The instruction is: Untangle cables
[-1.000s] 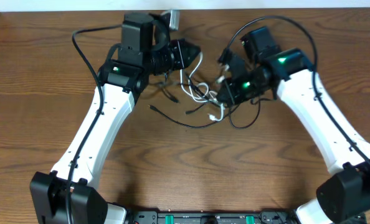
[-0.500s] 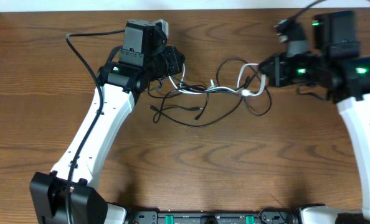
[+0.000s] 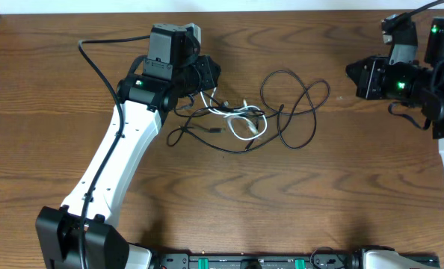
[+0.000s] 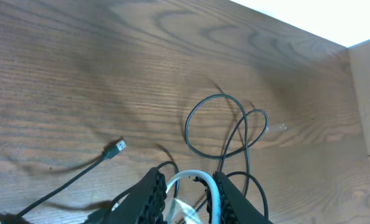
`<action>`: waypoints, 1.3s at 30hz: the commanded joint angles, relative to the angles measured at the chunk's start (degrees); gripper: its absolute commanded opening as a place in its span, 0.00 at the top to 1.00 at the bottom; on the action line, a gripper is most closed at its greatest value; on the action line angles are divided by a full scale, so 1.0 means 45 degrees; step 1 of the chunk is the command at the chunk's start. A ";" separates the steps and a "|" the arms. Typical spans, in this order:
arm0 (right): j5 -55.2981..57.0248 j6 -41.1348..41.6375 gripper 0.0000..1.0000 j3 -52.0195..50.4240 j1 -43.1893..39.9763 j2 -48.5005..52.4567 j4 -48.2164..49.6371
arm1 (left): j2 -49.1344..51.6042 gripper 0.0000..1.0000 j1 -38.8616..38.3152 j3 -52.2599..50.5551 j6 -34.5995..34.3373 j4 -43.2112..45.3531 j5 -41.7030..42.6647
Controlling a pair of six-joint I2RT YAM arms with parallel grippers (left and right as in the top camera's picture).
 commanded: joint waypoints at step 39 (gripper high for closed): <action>-0.1277 0.0053 0.50 0.0189 0.5085 0.3177 0.1749 | -0.0117 0.92 -0.0554 0.0248 -0.7349 0.2375 0.1598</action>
